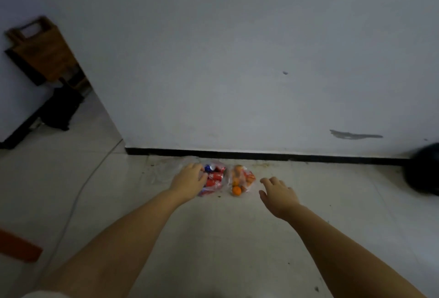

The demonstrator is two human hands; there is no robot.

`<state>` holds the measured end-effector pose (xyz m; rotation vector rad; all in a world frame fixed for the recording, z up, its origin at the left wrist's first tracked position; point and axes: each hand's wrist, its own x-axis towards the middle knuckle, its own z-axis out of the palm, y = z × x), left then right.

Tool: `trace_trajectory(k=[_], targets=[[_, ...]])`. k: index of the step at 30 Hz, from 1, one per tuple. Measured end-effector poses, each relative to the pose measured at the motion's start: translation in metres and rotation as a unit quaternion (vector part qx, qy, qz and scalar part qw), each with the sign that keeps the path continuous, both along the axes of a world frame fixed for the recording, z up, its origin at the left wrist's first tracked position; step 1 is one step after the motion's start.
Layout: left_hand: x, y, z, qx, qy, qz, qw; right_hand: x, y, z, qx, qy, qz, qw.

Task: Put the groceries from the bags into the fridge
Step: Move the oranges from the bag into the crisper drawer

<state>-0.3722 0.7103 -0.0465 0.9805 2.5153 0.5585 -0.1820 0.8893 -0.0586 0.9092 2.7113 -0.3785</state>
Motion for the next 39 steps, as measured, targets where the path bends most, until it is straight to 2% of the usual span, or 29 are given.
trace_trajectory(k=[6, 13, 16, 19, 24, 28, 31, 34, 36, 39], targets=[[-0.022, 0.087, -0.047, -0.035, -0.036, -0.103, 0.993, -0.020, 0.075, -0.043, -0.038, -0.037, -0.067, 0.996], [-0.077, 0.174, -0.113, -0.055, -0.082, -0.075, 0.992, -0.072, 0.162, -0.100, -0.089, -0.066, -0.082, 0.990], [-0.090, 0.204, -0.157, -0.060, -0.111, -0.093, 0.988, -0.089, 0.184, -0.142, -0.116, -0.082, -0.084, 0.986], [-0.096, 0.230, -0.227, -0.085, -0.149, -0.125, 0.977, -0.105, 0.194, -0.209, -0.152, -0.095, -0.094, 0.979], [-0.110, 0.272, -0.379, -0.127, -0.178, -0.162, 0.962, -0.142, 0.209, -0.358, -0.191, -0.076, -0.131, 0.970], [-0.122, 0.297, -0.500, -0.110, -0.183, -0.173, 0.961, -0.186, 0.218, -0.482, -0.216, -0.033, -0.170, 0.961], [-0.135, 0.316, -0.589, -0.081, -0.148, -0.195, 0.966, -0.224, 0.230, -0.565, -0.235, -0.001, -0.174, 0.956], [-0.148, 0.342, -0.665, -0.052, -0.085, -0.221, 0.970, -0.252, 0.245, -0.641, -0.252, -0.008, -0.167, 0.953], [-0.155, 0.363, -0.703, -0.072, -0.044, -0.266, 0.960, -0.260, 0.257, -0.684, -0.257, -0.016, -0.167, 0.952], [-0.160, 0.385, -0.747, -0.084, -0.006, -0.274, 0.958, -0.260, 0.279, -0.718, -0.248, -0.044, -0.139, 0.958]])
